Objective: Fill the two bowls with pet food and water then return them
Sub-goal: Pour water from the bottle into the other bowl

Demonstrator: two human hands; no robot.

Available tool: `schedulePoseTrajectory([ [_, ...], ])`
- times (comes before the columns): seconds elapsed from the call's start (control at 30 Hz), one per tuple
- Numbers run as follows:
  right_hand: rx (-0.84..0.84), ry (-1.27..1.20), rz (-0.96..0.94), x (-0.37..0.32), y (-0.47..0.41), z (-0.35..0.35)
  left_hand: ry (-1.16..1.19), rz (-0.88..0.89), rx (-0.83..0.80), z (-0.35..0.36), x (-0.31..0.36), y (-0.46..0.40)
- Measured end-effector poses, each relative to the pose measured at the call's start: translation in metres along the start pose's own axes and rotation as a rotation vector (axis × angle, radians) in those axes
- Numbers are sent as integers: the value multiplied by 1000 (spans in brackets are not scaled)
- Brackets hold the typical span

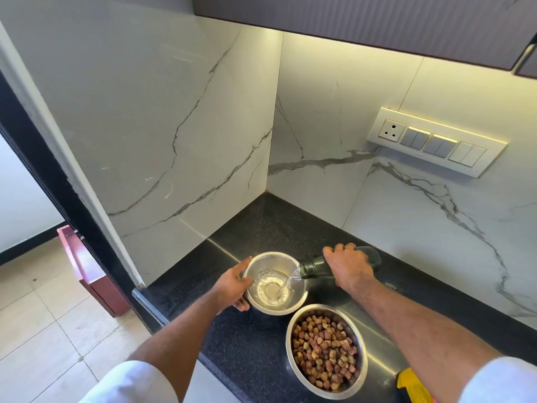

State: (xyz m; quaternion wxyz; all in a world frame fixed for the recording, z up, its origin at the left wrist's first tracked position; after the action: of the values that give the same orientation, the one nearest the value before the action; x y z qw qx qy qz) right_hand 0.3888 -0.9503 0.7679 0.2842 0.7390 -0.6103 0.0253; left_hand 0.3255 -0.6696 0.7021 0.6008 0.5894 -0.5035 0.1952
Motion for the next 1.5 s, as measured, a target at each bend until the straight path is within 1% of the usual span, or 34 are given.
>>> schedulePoseTrajectory([
  [1.5,62,91,35,3,15,-33,74,19,-67,-5,-3,2],
])
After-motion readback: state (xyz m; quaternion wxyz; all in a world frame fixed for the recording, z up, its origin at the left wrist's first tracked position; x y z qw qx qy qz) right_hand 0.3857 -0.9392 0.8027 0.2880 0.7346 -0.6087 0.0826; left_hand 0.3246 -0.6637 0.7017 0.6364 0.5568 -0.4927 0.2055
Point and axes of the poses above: each hand's wrist, its own y-axis away from the middle knuckle, its own z-axis out of the palm, x = y × z, the point moved 2 cm from there along -y, towards the middle knuckle, and after that the axes turned 12 degrees about -x, right-handed, at the moved point
